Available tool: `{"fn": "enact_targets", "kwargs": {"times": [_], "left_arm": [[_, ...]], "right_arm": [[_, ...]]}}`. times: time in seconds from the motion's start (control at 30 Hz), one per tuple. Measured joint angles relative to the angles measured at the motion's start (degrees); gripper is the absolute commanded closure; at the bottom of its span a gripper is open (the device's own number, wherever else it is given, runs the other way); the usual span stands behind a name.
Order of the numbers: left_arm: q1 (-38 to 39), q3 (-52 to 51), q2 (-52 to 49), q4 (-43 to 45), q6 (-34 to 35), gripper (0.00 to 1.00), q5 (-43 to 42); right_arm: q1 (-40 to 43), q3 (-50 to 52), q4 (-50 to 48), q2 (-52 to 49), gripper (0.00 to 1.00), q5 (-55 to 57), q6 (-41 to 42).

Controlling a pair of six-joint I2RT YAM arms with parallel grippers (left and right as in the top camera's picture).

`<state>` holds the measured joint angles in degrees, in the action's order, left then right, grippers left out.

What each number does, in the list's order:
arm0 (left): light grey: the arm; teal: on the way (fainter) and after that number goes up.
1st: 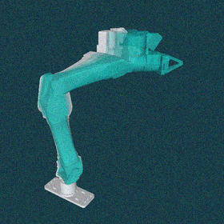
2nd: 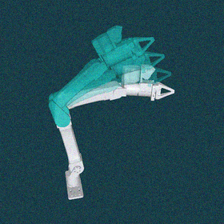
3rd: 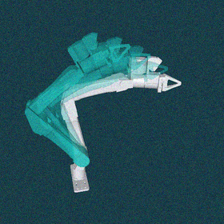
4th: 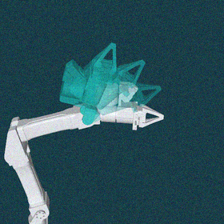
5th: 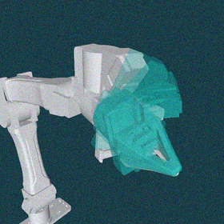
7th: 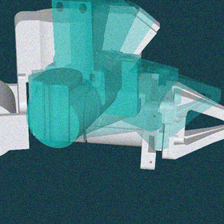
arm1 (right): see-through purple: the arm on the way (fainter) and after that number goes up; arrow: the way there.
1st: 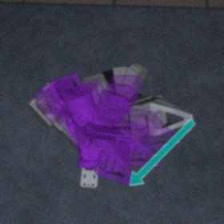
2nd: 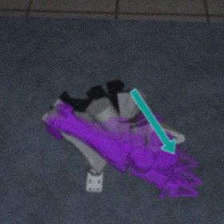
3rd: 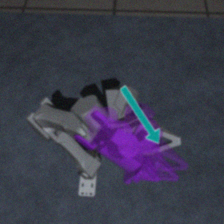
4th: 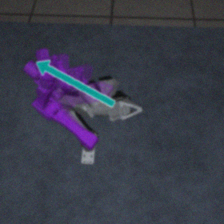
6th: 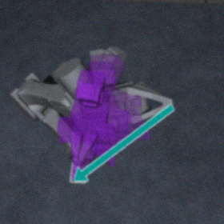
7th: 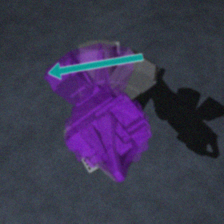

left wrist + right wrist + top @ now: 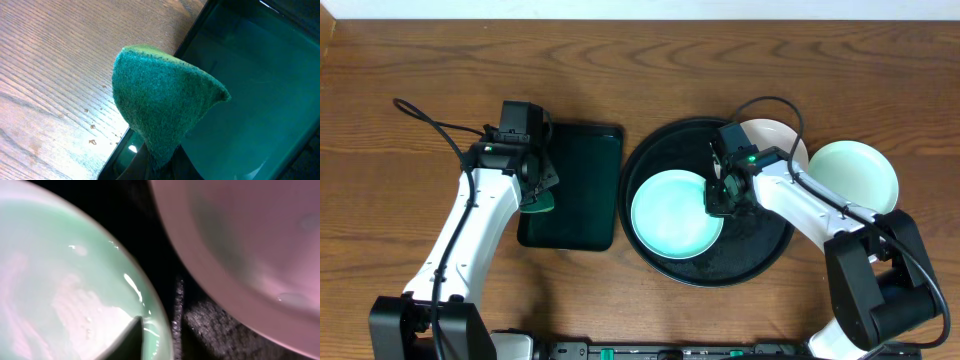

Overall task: Clean dirty plates on tray and stack at the side
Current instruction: 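Grip the pale green plate rim with the right gripper and lift it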

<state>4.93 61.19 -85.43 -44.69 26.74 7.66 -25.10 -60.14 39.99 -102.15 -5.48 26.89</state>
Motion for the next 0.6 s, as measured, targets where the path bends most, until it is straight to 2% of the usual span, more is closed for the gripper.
{"fn": "enact_targets", "kwargs": {"times": [0.07, 0.17, 0.2, 0.27, 0.4, 0.53, 0.6], "left_arm": [[0.0, 0.0, 0.0, 0.0, 0.0, 0.93, 0.0], [0.0, 0.0, 0.0, 0.0, 0.0, 0.93, 0.0], [0.0, 0.0, 0.0, 0.0, 0.0, 0.93, 0.0], [0.0, 0.0, 0.0, 0.0, 0.0, 0.92, 0.0], [0.0, 0.0, 0.0, 0.1, 0.0, 0.93, 0.0], [0.0, 0.0, 0.0, 0.1, 0.0, 0.93, 0.0], [0.0, 0.0, 0.0, 0.1, 0.0, 0.93, 0.0]], "right_arm": [[0.0, 0.0, 0.0, 0.0, 0.55, -0.3, -0.2], [0.0, 0.0, 0.0, 0.0, 0.25, -0.5, -0.2], [0.0, 0.0, 0.0, 0.0, 0.25, -0.6, -0.1], [0.0, 0.0, 0.0, 0.0, 0.32, -0.8, -0.3], [0.0, 0.0, 0.4, 0.0, 0.63, -1.0, 0.6], [-0.9, 0.0, -0.2, 0.0, 0.79, -0.9, 1.4], [-1.5, 0.3, -0.4, 0.0, 0.93, 0.2, 1.4]]}}
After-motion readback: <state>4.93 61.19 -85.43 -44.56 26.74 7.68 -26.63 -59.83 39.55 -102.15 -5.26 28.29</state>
